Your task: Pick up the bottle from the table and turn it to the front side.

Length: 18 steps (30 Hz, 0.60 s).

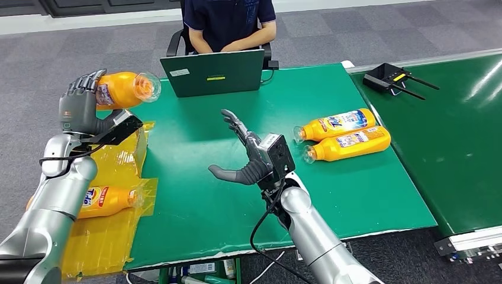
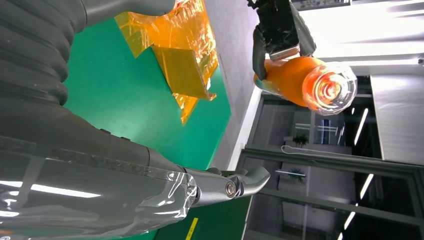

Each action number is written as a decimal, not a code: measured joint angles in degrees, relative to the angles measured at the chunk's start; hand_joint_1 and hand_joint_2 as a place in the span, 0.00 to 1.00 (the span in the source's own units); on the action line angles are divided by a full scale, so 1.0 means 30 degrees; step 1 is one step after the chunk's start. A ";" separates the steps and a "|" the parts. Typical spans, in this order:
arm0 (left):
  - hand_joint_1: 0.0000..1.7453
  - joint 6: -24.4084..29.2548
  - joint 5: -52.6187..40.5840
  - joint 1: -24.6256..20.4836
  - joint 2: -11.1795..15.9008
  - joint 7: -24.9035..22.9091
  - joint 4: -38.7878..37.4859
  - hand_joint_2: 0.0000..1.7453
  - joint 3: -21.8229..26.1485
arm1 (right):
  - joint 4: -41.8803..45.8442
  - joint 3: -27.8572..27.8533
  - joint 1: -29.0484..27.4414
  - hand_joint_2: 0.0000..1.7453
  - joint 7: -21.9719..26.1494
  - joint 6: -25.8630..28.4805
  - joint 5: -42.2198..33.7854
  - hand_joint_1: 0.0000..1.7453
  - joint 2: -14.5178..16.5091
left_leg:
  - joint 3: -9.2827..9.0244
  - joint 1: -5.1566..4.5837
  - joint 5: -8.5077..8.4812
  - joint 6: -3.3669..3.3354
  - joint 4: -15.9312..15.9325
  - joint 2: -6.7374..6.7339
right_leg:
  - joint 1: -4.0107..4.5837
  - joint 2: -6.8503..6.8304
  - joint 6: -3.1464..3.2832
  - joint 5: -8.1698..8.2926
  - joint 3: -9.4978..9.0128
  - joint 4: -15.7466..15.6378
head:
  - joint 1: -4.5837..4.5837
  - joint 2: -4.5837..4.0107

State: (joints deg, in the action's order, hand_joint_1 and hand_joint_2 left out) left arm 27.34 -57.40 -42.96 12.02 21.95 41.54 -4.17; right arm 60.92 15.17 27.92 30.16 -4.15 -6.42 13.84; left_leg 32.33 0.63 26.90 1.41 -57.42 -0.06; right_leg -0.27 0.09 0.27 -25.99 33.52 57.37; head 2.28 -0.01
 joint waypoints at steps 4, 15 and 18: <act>1.00 0.0107 -0.1345 -0.0203 0.0175 -0.0804 -0.0273 1.00 0.0000 | 0.0000 0.0000 -0.0009 1.00 -0.0029 -0.0004 0.0066 0.00 0.0000 | 0.0000 0.0001 0.0000 0.0000 0.0000 -0.0003 | 0.0000 0.0002 0.0001 0.0000 0.0003 0.0000 | 0.0002 0.0000; 1.00 -0.0823 -0.3517 -0.1033 0.1233 -0.2344 -0.1491 1.00 0.0000 | 0.0000 0.0000 -0.0040 1.00 -0.0249 -0.0211 0.0295 0.00 0.0000 | 0.0002 0.0020 -0.0006 0.0010 0.0000 -0.0012 | 0.0003 0.0014 0.0004 0.0002 0.0018 0.0004 | 0.0002 0.0003; 1.00 -0.0876 -0.3916 -0.1237 0.1353 -0.2705 -0.1765 1.00 0.0000 | 0.0000 -0.0002 -0.0042 1.00 -0.0255 -0.0262 0.0321 0.00 0.0000 | 0.0002 0.0020 -0.0008 0.0013 0.0000 -0.0010 | 0.0003 0.0012 0.0005 0.0003 0.0016 0.0005 | 0.0002 0.0003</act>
State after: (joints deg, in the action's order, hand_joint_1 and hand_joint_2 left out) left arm 24.71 -69.14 -46.68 16.08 13.84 36.24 -4.17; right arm 60.92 15.16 27.79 29.40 -4.94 -5.46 13.84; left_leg 32.34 0.69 26.88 1.45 -57.42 -0.09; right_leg -0.26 0.13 0.28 -25.98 33.57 57.39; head 2.28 0.00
